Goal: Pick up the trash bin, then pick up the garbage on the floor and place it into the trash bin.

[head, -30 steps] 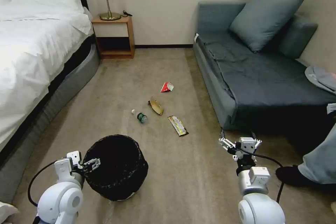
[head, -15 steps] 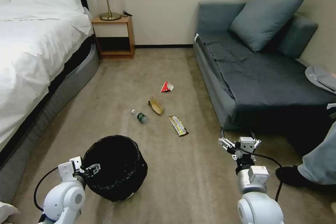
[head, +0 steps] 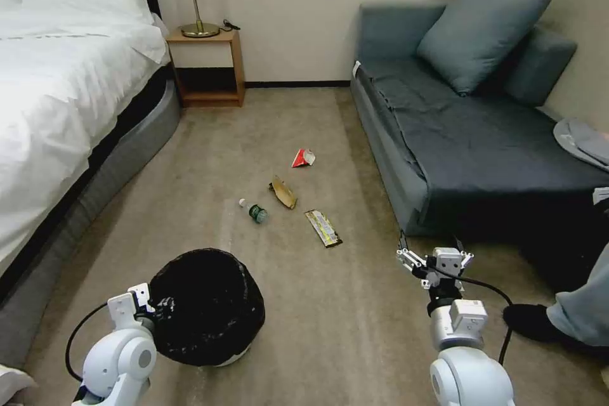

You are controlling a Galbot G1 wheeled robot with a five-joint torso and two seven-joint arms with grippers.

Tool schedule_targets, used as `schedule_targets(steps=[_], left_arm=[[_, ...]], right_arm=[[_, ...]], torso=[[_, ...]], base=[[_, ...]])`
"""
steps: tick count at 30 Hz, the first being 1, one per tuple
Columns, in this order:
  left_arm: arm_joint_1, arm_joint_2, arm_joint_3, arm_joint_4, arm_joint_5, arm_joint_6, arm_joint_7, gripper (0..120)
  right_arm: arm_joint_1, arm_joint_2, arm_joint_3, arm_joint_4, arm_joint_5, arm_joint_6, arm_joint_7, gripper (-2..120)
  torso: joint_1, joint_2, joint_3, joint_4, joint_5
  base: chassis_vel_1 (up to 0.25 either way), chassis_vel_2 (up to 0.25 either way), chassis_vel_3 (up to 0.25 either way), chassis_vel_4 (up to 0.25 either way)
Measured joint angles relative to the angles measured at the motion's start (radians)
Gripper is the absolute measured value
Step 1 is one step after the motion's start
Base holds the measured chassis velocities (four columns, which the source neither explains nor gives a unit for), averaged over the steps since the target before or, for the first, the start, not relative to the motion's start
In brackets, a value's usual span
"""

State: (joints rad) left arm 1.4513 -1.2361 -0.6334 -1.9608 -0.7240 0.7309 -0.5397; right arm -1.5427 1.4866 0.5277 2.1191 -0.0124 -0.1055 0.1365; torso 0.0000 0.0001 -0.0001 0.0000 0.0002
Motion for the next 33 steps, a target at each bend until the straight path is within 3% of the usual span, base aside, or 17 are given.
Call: schedule_targets(steps=[5,18,23,27,33], left_arm=[[0.001,0.0,-0.002,-0.005,-0.012,0.0,0.005,11],[0.012,-0.01,-0.027,-0.058,-0.064,0.011,-0.013,5],[0.027,-0.024,-0.079,-0.127,-0.079,0.012,-0.03,4],[0.045,-0.013,-0.152,-0.2,-0.087,0.01,-0.024,3],[0.055,-0.008,-0.215,-0.243,-0.099,0.009,-0.013,3]], right_arm=[[0.001,0.0,0.001,0.0,0.0,0.0,0.001,100],[0.001,-0.004,-0.001,0.002,0.007,0.002,0.003,100],[0.002,-0.013,-0.004,0.013,0.015,0.002,0.004,100],[0.008,-0.02,-0.011,0.028,0.061,0.006,0.007,100],[0.019,-0.022,-0.014,0.016,0.078,0.049,-0.001,100]], torso=[[0.0,0.0,0.0,0.0,0.0],[0.0,0.0,0.0,-0.0002,-0.0015],[0.0,0.0,0.0,0.0,-0.0006],[0.0,0.0,0.0,0.0,-0.0002],[0.0,0.0,0.0,0.0,-0.0001]], base=[[0.0,0.0,0.0,0.0],[0.0,0.0,0.0,0.0],[0.0,0.0,0.0,0.0],[0.0,0.0,0.0,0.0],[0.0,0.0,0.0,0.0]])
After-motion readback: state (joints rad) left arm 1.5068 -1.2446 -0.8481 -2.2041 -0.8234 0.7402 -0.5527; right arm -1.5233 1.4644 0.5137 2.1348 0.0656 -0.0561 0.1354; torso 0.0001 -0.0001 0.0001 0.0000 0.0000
